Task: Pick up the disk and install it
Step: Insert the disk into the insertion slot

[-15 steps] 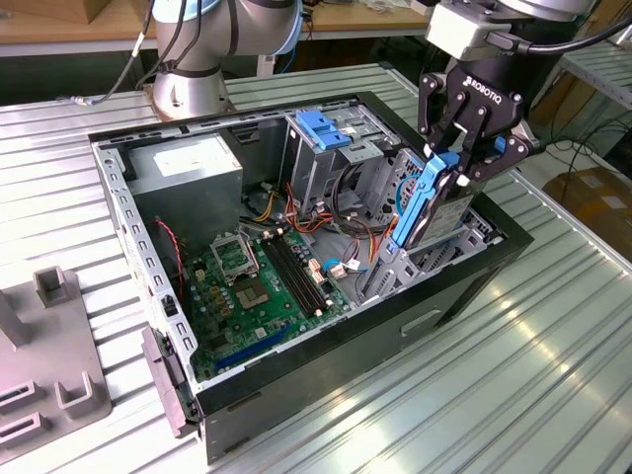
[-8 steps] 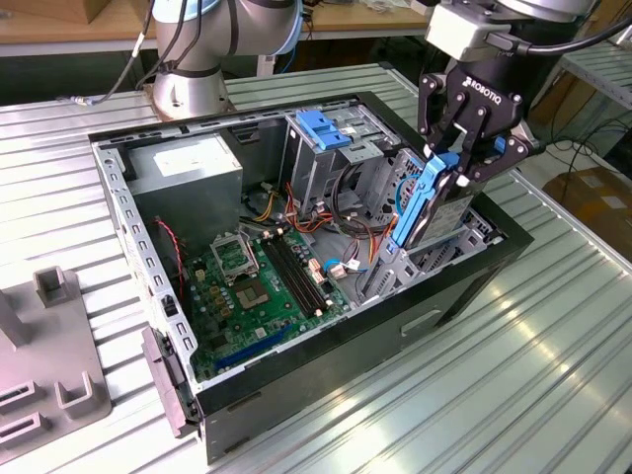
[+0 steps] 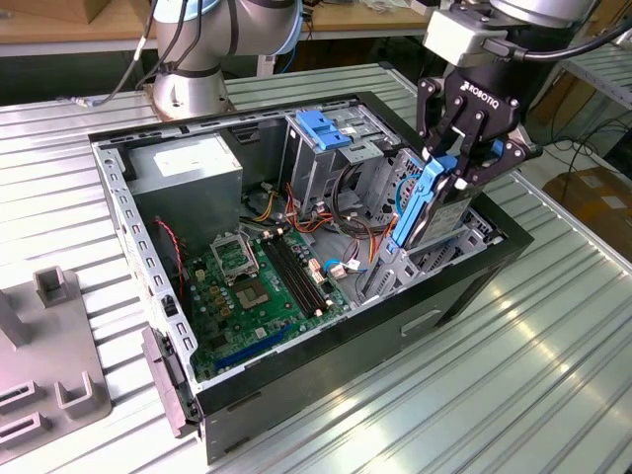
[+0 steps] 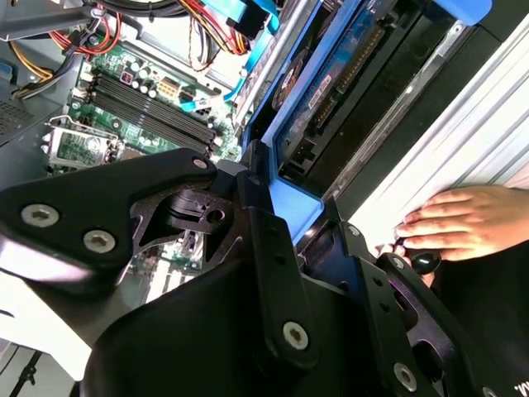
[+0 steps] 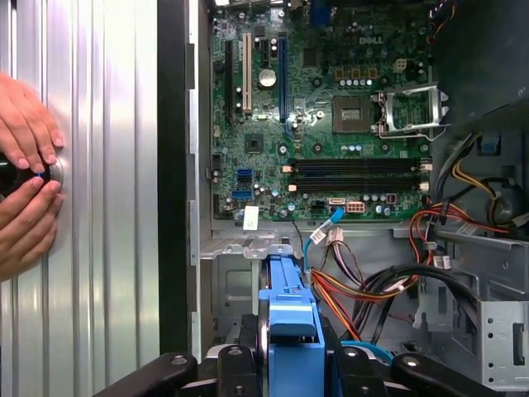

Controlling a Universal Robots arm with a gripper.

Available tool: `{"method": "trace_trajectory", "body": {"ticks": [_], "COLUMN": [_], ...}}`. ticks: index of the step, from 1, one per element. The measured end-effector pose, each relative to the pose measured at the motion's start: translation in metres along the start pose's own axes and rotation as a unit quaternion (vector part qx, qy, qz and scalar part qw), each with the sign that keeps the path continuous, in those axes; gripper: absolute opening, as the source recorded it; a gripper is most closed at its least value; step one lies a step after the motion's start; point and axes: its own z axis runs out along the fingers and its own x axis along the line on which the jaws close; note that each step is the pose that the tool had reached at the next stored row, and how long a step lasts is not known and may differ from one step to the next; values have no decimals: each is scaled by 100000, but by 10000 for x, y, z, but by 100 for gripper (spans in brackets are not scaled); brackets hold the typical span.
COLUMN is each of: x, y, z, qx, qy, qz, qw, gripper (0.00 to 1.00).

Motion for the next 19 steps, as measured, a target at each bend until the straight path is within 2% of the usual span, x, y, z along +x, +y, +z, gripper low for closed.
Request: {"method": "trace_trajectory", "body": {"ticks": [13,16,18,19], "x": [-8,-9,-8,-9], "y": [0,0,0,0], "z": [145,198,269,275], "qx": [1,0,1,0], "qy": [5,6,9,12], "qz": [1,2,2,2], "qw": [100000,100000,100000,100000], "gripper": [36,36,36,36]}}
